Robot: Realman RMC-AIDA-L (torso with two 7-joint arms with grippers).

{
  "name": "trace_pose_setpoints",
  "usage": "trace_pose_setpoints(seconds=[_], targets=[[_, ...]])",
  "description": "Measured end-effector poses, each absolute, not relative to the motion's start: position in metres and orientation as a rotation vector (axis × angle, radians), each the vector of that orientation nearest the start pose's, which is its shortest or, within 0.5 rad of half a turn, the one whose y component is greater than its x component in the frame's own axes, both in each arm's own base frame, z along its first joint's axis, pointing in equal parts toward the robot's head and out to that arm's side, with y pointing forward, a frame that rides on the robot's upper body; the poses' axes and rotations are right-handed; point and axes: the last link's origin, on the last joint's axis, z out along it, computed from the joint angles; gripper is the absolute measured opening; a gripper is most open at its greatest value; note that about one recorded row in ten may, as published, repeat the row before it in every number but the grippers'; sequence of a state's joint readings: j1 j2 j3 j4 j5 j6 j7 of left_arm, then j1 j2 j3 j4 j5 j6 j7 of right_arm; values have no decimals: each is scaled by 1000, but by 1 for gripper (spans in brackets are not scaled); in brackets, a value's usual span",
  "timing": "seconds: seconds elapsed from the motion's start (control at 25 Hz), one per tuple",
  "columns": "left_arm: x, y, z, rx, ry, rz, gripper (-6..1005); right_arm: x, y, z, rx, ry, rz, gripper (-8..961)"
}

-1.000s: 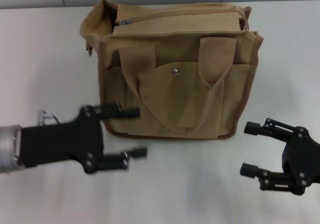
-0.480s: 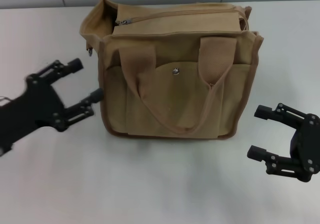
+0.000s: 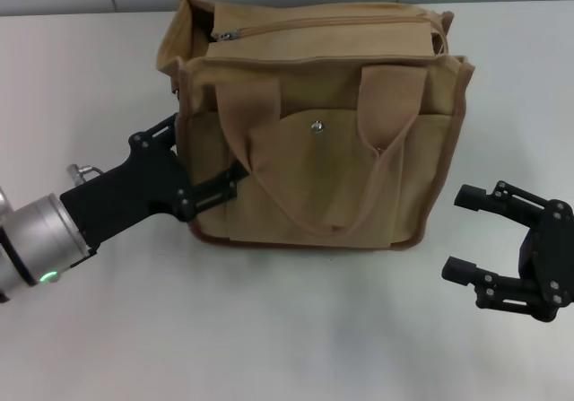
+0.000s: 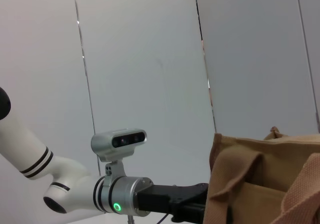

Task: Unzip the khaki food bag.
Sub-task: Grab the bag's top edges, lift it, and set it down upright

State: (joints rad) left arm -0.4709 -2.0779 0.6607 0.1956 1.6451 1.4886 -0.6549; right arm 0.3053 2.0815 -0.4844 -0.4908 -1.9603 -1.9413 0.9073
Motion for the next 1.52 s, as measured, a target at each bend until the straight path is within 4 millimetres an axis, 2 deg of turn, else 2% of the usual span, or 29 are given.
trace_pose_setpoints(seconds=[0.44, 0.64, 1.32, 1.52], targets=[[-282, 291, -52, -2345, -222, -905, 593, 297, 224, 7, -2591, 337, 1131, 840], [-281, 289, -53, -2337, -211, -907, 451, 297, 224, 8, -2581, 336, 1136, 840], [-276, 290, -47, -2264, -234, -991, 227, 298, 222, 8, -2551, 351, 1157, 840], [-268, 293, -39, -2248, -182, -1050, 136, 297, 225, 16, -2438, 335, 1213, 839]])
